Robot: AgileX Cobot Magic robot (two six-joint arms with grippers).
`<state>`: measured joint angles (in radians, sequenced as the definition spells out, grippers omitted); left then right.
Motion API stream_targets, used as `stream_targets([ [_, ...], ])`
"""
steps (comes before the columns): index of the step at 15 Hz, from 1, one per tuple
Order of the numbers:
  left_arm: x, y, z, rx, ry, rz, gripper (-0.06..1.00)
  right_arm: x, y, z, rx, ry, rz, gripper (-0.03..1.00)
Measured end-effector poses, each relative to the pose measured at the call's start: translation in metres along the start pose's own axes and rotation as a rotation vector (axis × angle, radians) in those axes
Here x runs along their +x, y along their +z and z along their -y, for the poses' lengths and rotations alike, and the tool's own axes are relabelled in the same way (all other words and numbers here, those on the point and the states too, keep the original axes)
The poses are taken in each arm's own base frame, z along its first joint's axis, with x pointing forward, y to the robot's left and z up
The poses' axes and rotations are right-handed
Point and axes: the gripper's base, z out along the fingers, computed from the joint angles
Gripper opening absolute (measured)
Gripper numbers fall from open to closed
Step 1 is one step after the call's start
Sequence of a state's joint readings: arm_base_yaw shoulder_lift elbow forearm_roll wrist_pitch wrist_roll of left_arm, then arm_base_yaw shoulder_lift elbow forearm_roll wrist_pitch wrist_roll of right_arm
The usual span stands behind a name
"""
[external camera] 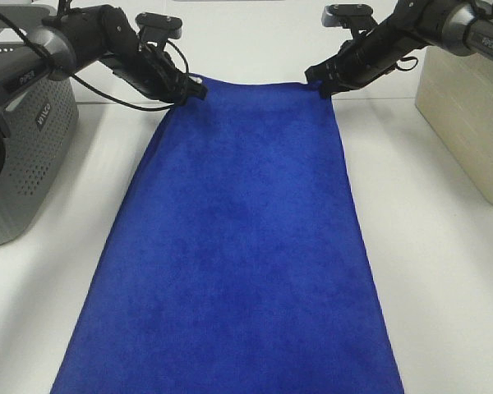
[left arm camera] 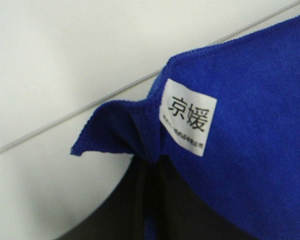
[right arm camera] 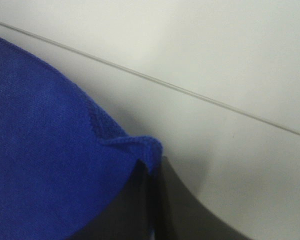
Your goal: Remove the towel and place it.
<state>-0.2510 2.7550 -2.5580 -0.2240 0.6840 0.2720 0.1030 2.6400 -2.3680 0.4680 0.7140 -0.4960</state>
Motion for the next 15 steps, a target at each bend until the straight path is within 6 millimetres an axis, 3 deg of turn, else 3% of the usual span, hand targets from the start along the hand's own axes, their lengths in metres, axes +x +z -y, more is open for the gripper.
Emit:
stream_targets([
  [6, -0.008, 0.0, -0.003, -0.039, 0.039, 0.093, 0.03, -0.007, 0.0, 0.004, 0.04, -0.044, 0.072, 0.02],
  [11, -0.003, 0.006, -0.005, -0.054, 0.058, 0.096, 0.03, -0.011, -0.001, 0.005, 0.061, -0.065, 0.124, 0.02],
  [15, -0.002, 0.008, -0.007, -0.076, 0.089, 0.097, 0.03, 0.0, 0.013, 0.008, 0.055, -0.051, 0.117, 0.02],
])
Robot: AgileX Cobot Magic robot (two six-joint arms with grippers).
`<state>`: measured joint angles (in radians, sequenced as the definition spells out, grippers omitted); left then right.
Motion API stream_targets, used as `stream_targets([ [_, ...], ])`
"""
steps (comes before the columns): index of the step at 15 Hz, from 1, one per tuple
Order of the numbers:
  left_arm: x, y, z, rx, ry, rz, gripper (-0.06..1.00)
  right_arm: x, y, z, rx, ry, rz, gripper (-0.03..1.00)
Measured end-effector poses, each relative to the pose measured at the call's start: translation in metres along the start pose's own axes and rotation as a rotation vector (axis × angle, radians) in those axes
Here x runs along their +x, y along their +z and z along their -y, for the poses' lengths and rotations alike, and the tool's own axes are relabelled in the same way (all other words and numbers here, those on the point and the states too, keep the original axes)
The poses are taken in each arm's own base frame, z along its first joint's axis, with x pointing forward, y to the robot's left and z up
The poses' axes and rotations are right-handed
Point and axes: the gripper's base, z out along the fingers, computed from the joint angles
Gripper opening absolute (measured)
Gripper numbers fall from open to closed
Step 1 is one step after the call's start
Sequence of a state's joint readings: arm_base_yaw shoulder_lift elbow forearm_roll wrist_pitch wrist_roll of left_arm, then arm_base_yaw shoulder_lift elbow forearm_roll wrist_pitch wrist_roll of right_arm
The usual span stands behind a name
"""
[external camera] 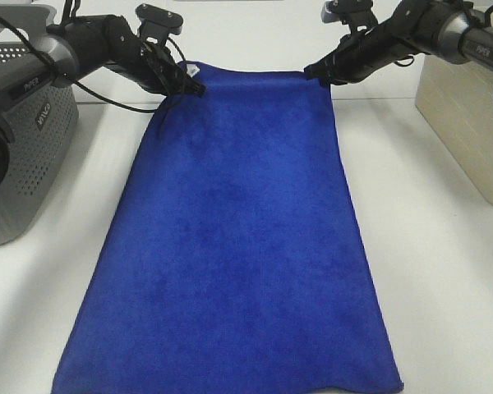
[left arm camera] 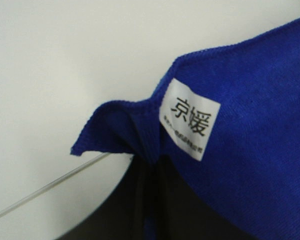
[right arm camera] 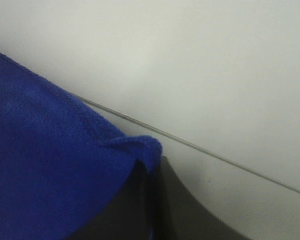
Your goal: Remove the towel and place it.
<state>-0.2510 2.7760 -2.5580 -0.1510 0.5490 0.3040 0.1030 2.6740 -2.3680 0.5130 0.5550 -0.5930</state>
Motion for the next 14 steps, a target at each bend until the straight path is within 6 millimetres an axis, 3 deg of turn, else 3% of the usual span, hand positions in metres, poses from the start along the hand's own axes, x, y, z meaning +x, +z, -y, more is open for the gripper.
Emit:
stream_targets([
  [2, 0.008, 0.007, 0.0, -0.01, 0.015, -0.008, 0.03, 0.011, 0.009, 0.001, -0.005, 0.011, -0.02, 0.02],
  [6, 0.022, 0.021, 0.001, -0.019, 0.014, 0.003, 0.09, 0.011, 0.01, 0.001, -0.002, 0.002, -0.014, 0.04],
  [8, 0.018, 0.021, -0.001, -0.041, 0.024, 0.058, 0.39, 0.009, 0.01, -0.001, -0.02, 0.02, 0.003, 0.28],
  [10, 0.015, 0.021, -0.003, -0.057, 0.042, 0.082, 0.62, 0.008, 0.01, -0.001, -0.028, 0.045, 0.017, 0.62],
  [11, 0.015, 0.021, -0.003, -0.059, 0.045, 0.086, 0.68, 0.008, 0.01, -0.002, -0.031, 0.046, 0.015, 0.75],
  [12, 0.015, 0.021, -0.003, -0.061, 0.047, 0.087, 0.71, 0.008, 0.01, -0.002, -0.03, 0.042, 0.011, 0.81],
  [14, 0.017, 0.021, -0.003, -0.056, 0.046, 0.07, 0.72, 0.011, 0.009, -0.003, -0.046, 0.031, -0.019, 0.85],
])
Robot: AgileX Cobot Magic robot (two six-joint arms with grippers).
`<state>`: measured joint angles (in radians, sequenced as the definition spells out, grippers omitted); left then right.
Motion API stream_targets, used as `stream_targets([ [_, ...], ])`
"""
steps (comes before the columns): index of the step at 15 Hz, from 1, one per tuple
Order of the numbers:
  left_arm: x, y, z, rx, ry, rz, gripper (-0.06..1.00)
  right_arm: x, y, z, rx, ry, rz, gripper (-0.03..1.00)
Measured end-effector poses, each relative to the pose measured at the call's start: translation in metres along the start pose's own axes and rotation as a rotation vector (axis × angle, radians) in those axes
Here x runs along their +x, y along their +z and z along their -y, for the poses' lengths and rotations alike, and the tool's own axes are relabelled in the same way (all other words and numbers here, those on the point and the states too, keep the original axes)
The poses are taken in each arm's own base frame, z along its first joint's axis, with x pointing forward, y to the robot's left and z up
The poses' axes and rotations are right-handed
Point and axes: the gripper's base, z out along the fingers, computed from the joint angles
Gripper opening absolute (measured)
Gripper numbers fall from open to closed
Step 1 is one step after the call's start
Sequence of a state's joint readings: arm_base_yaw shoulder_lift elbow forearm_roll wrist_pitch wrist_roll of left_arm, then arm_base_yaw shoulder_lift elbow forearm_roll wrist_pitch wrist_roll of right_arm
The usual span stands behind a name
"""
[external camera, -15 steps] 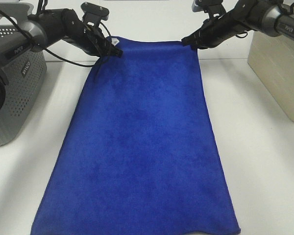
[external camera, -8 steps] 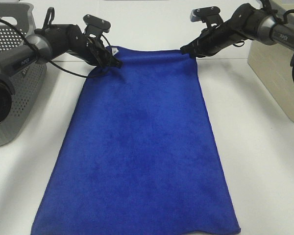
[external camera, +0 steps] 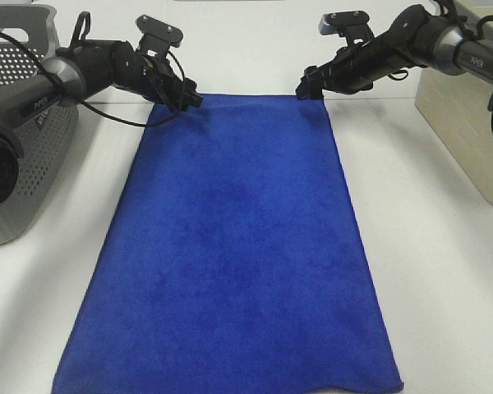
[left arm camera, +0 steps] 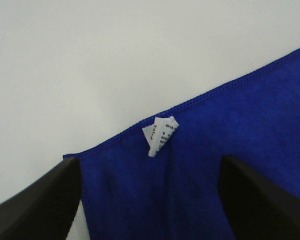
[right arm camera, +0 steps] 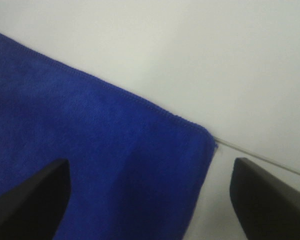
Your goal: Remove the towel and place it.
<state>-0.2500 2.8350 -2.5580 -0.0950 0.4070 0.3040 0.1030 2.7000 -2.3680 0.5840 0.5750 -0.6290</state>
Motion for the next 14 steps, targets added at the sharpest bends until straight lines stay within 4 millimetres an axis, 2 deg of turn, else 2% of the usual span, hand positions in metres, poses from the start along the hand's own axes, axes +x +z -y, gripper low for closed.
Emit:
stream_targets([
  [2, -0.004, -0.009, 0.0, 0.024, -0.005, -0.072, 0.72, -0.002, -0.007, -0.004, -0.029, -0.018, -0.055, 0.85],
  [4, -0.02, -0.032, -0.001, 0.063, -0.021, -0.187, 0.72, -0.017, -0.032, -0.013, -0.075, -0.013, -0.122, 0.85],
  [8, -0.066, -0.112, -0.005, 0.122, -0.127, -0.439, 0.72, -0.059, -0.116, -0.041, -0.175, 0.025, -0.29, 0.85],
  [11, -0.099, -0.155, -0.012, 0.09, -0.212, -0.412, 0.72, -0.086, -0.165, -0.052, -0.147, 0.101, -0.265, 0.85],
  [14, -0.113, -0.173, -0.015, 0.067, -0.245, -0.376, 0.72, -0.101, -0.193, -0.055, -0.089, 0.149, -0.228, 0.85],
])
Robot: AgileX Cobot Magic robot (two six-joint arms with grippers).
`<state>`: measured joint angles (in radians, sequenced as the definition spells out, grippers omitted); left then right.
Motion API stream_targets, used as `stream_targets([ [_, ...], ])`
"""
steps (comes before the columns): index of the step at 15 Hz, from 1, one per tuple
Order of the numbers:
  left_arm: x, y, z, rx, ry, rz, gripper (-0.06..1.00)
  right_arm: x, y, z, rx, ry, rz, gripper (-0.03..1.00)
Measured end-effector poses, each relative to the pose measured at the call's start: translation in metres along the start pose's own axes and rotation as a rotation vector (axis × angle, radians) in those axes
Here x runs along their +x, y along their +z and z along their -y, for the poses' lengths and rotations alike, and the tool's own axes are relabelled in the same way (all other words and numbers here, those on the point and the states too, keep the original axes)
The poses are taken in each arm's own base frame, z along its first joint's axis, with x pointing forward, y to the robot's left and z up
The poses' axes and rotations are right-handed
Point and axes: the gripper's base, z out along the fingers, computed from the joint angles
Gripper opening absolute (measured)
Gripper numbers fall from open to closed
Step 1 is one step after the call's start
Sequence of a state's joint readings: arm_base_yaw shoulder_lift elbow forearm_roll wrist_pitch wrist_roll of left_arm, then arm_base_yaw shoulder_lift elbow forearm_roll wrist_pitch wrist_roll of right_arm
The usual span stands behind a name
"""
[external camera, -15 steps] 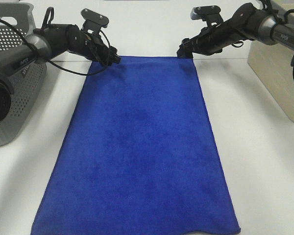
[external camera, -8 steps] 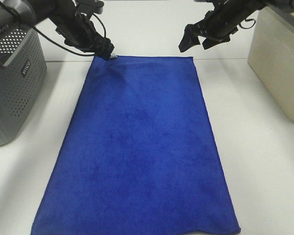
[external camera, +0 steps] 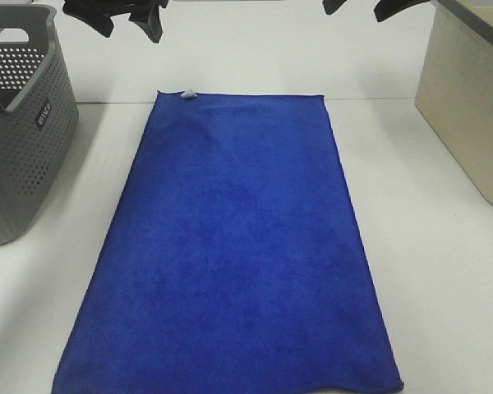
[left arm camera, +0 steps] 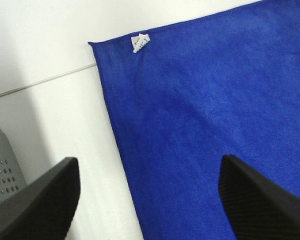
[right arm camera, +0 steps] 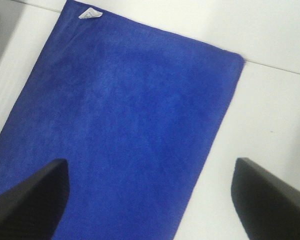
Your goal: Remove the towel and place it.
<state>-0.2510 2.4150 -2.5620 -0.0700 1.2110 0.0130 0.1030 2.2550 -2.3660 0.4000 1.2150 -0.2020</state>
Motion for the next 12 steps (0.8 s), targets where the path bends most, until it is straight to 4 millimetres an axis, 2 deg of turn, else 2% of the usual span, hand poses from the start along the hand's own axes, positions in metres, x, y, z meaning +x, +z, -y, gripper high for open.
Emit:
stream_targets([
  [2, -0.005, -0.019, -0.006, -0.056, 0.018, 0.031, 0.72, -0.004, -0.026, 0.007, 0.064, 0.047, 0.038, 0.85],
  [3, -0.009, -0.037, -0.016, -0.095, 0.017, 0.062, 0.72, -0.005, -0.043, 0.02, 0.096, 0.084, 0.065, 0.85],
  [6, -0.013, -0.086, -0.079, -0.19, -0.079, 0.14, 0.72, -0.001, -0.101, 0.07, 0.205, 0.18, 0.159, 0.85],
  [8, -0.006, -0.104, -0.122, -0.196, -0.174, 0.158, 0.72, 0.003, -0.127, 0.09, 0.264, 0.213, 0.195, 0.85],
  [10, 0.005, -0.113, -0.145, -0.208, -0.221, 0.139, 0.72, 0.008, -0.138, 0.089, 0.284, 0.212, 0.189, 0.85],
  [12, 0.02, -0.118, -0.157, -0.22, -0.244, 0.081, 0.72, 0.024, -0.143, 0.081, 0.281, 0.217, 0.138, 0.85],
])
